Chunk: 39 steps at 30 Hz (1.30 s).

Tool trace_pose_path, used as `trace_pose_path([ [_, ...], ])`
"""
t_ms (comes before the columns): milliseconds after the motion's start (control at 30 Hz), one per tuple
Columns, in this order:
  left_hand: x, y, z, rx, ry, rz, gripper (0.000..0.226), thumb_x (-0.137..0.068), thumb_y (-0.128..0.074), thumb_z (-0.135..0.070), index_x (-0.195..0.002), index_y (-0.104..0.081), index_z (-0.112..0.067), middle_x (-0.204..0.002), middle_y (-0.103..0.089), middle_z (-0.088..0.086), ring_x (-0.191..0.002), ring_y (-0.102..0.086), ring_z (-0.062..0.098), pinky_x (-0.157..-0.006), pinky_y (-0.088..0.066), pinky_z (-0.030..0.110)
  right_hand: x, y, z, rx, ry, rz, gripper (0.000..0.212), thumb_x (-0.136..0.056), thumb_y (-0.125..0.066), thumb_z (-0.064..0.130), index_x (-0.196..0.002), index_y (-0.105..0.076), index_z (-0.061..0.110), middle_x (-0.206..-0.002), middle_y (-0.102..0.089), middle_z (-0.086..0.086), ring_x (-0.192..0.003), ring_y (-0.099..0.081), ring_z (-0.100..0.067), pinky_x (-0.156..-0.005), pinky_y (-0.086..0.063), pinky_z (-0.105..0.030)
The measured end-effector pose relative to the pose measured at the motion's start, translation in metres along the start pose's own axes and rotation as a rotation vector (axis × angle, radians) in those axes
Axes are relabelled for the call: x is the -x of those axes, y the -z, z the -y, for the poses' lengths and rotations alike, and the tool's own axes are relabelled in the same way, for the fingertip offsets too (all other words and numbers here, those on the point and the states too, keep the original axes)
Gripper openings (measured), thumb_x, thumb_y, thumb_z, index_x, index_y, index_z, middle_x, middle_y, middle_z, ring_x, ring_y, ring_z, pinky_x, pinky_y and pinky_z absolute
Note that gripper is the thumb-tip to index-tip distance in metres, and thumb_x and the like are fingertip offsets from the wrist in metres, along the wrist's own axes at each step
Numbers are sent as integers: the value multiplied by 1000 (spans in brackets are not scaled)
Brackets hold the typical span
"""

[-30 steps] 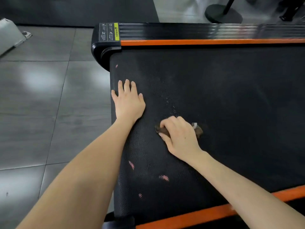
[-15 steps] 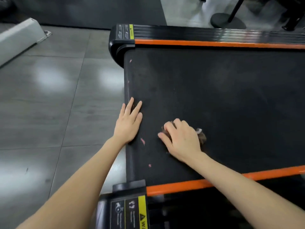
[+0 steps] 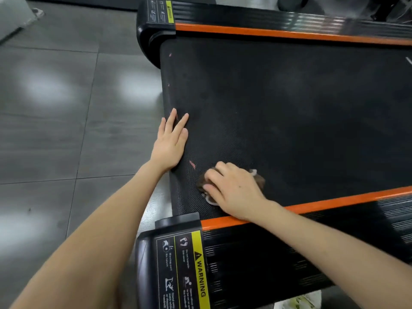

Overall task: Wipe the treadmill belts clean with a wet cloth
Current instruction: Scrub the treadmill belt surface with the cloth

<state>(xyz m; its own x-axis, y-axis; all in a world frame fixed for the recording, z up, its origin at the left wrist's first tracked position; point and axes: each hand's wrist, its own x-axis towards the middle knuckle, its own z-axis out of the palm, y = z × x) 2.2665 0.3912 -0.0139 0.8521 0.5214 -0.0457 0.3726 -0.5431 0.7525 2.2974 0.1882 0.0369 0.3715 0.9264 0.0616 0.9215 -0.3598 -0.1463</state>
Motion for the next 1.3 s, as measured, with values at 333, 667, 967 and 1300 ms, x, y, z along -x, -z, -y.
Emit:
trace_pose_path([
  [333, 2, -7, -3, 131, 27, -56, 43, -104, -28, -27, -147, -30, -28, -159, -5, -4, -146, 4, 26, -114, 0, 28, 35, 8, -62, -152, -73, 34, 36, -80, -52, 59, -85, -53, 23, -88, -54, 4, -80, -51, -17, -67, -46, -38],
  [667, 1, -9, 2, 90, 0, -76, 43, -104, -28, -27, -146, -30, -26, -159, -6, 0, -146, 0, 28, -116, 0, 30, 3, -6, -37, -93, -97, -152, 50, -80, -49, 62, -100, -62, 18, -99, -54, -5, -85, -50, -20, -66, -40, -31],
  [967, 1, -9, 1, 95, 13, -99, 42, -104, -30, -24, -146, -31, -25, -159, -8, 1, -146, -2, 30, -115, -2, 30, -31, -10, -53, 15, 18, -140, 48, -82, -47, 64, -90, -64, 19, -89, -56, -4, -76, -56, -22, -54, -41, -26],
  [1300, -1, -7, 6, 114, 29, -36, 43, -104, -29, -27, -147, -29, -29, -159, -4, -1, -146, 0, 27, -117, 1, 32, 20, -3, -43, -52, 87, -73, 51, -79, -47, 69, -83, -63, 21, -85, -58, 1, -75, -59, -19, -52, -48, -32],
])
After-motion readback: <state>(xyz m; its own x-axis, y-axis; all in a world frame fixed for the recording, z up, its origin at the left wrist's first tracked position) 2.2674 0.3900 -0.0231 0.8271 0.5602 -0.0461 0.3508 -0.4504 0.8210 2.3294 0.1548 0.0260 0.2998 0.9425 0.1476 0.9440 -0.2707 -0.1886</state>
